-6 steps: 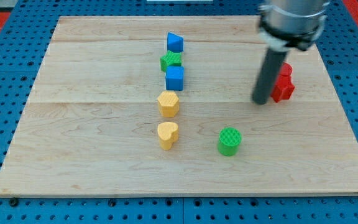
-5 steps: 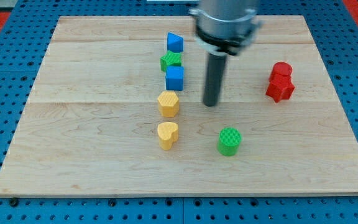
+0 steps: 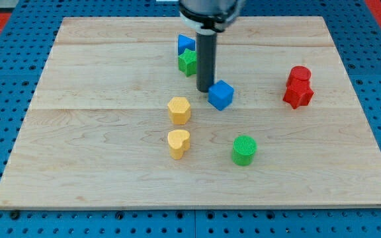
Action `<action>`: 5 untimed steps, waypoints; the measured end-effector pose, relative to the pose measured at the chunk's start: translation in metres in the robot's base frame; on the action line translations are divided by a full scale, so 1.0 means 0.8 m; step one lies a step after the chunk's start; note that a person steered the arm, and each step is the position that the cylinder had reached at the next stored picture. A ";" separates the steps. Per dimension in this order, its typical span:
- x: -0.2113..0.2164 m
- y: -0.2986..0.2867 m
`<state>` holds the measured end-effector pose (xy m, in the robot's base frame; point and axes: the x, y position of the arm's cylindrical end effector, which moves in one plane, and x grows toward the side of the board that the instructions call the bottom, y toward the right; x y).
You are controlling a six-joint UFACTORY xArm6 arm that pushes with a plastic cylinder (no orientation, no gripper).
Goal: Slide the blue cube towards center right
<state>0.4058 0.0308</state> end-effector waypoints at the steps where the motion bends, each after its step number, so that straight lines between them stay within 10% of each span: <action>1: 0.038 -0.046; 5: -0.027 0.013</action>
